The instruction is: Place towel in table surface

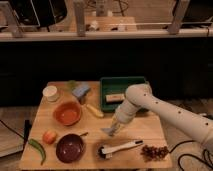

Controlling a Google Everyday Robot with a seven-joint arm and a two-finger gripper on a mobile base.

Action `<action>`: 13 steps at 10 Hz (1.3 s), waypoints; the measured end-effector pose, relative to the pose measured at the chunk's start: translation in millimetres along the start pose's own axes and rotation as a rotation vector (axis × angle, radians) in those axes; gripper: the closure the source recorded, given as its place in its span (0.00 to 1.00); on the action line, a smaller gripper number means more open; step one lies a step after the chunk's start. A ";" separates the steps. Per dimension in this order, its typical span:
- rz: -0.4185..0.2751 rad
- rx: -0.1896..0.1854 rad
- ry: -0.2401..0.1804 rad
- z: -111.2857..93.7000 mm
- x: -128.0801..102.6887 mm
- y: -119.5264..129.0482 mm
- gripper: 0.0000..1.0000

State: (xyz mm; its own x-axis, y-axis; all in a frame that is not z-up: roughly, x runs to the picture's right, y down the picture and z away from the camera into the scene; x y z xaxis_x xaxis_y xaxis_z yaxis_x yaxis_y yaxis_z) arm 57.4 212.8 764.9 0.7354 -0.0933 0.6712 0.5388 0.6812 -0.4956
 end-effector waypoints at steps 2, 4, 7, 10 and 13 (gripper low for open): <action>0.000 -0.010 -0.018 3.0 2.5 -4.3 1.00; 0.007 -0.020 -0.030 6.2 4.7 -9.6 0.86; 0.026 -0.026 -0.036 7.9 9.9 -14.3 0.57; 0.049 -0.024 -0.024 10.0 16.7 -17.2 0.28; 0.069 -0.019 -0.024 10.9 23.0 -19.5 0.20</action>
State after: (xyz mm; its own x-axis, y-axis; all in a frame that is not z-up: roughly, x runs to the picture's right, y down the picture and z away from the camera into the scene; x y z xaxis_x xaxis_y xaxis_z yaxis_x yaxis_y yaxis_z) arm 59.4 205.3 796.0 0.7608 -0.0292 0.6483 0.4953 0.6716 -0.5510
